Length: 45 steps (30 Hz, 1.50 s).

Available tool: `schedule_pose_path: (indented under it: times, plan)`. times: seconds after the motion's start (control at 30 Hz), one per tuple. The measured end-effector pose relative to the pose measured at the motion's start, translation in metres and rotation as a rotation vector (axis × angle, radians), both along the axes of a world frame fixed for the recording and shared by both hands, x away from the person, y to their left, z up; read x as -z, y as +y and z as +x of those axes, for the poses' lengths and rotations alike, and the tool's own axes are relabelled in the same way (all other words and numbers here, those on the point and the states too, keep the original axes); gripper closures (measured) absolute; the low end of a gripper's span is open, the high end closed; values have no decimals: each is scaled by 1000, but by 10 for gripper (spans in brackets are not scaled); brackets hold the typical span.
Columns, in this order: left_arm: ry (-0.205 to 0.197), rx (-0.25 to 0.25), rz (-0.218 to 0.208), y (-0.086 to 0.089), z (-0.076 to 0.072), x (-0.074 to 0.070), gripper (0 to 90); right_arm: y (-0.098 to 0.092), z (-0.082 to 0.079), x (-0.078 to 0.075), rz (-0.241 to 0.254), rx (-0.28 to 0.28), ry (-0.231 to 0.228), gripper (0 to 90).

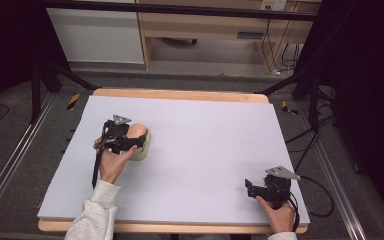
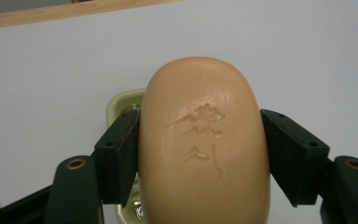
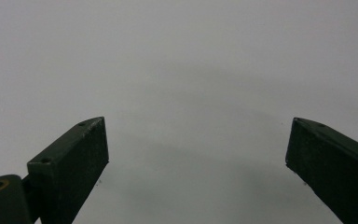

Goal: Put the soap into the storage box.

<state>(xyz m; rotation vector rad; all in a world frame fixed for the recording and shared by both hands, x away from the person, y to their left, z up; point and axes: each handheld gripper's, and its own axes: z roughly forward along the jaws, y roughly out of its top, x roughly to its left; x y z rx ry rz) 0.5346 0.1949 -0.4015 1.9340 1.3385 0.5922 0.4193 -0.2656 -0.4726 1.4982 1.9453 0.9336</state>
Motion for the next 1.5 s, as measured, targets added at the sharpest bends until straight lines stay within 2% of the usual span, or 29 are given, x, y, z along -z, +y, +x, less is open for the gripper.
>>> schedule_pose_path:
  times: [0.63,1.5]
  plan:
    - [38,-21,13,4,25,21,318,1,1,1,-1,1,7,60]
    - [85,-26,46,5,33,42,317,1,1,1,1,0,8,60]
